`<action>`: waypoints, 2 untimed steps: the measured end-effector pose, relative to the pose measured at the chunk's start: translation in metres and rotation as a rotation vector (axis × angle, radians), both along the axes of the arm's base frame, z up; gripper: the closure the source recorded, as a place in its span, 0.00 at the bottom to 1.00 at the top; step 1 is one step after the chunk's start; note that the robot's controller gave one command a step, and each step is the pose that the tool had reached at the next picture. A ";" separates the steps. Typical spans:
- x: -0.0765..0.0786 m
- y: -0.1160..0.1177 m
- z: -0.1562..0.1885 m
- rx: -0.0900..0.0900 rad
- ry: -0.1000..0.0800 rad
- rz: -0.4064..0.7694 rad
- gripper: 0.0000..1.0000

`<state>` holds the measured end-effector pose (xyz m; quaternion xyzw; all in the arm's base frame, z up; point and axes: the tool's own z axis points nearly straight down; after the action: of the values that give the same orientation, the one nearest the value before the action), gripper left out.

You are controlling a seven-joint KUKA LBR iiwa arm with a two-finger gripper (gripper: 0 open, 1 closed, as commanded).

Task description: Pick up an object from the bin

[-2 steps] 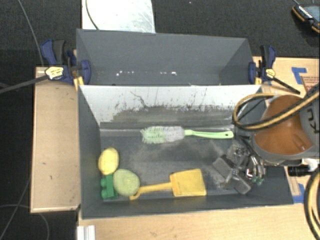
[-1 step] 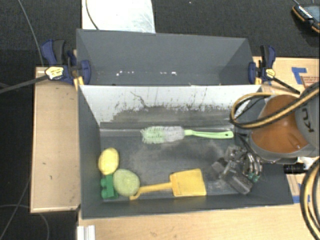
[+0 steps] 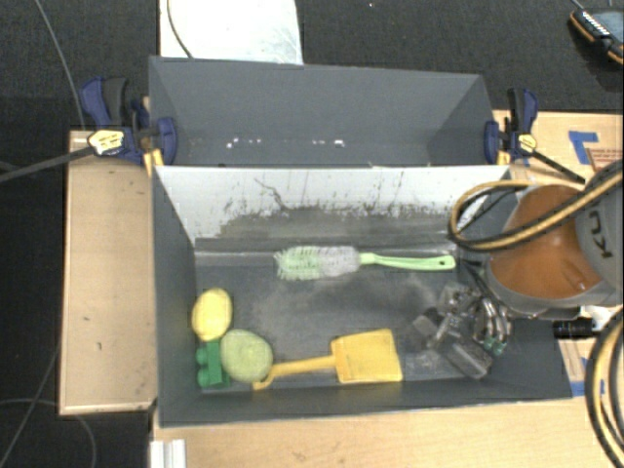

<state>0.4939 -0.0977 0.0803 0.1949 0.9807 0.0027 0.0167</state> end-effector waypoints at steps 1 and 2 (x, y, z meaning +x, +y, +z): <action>-0.005 0.001 0.024 0.002 0.018 0.010 1.00; 0.033 -0.034 0.009 0.006 0.012 -0.021 1.00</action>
Offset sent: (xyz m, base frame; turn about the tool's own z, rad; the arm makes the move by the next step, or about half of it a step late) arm 0.0315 -0.0354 0.0100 0.0186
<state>0.5265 -0.1320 0.0893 0.2054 0.9786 0.0042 0.0106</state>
